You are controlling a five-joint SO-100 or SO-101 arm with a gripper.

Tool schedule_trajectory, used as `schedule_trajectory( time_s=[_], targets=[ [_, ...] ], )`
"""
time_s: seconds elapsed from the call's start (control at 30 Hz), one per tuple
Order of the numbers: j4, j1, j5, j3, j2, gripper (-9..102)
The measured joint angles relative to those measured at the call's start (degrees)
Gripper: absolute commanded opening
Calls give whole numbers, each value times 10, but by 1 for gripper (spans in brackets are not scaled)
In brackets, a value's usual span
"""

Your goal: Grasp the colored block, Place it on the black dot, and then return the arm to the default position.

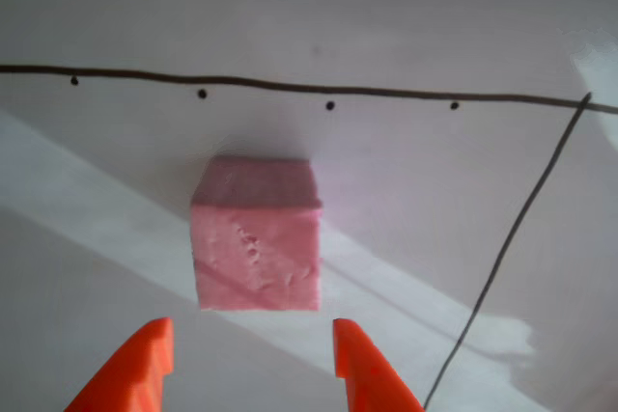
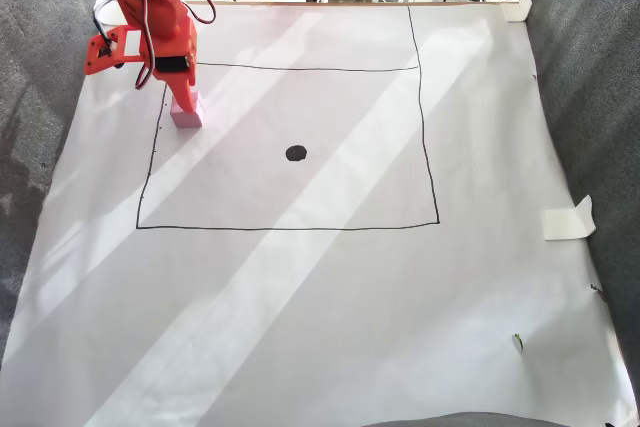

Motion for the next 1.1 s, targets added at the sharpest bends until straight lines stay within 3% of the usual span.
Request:
schedule_trajectory(
  time_s=[1.1],
  targets=[
    [25,15,20,-13,-60,31]
  ],
)
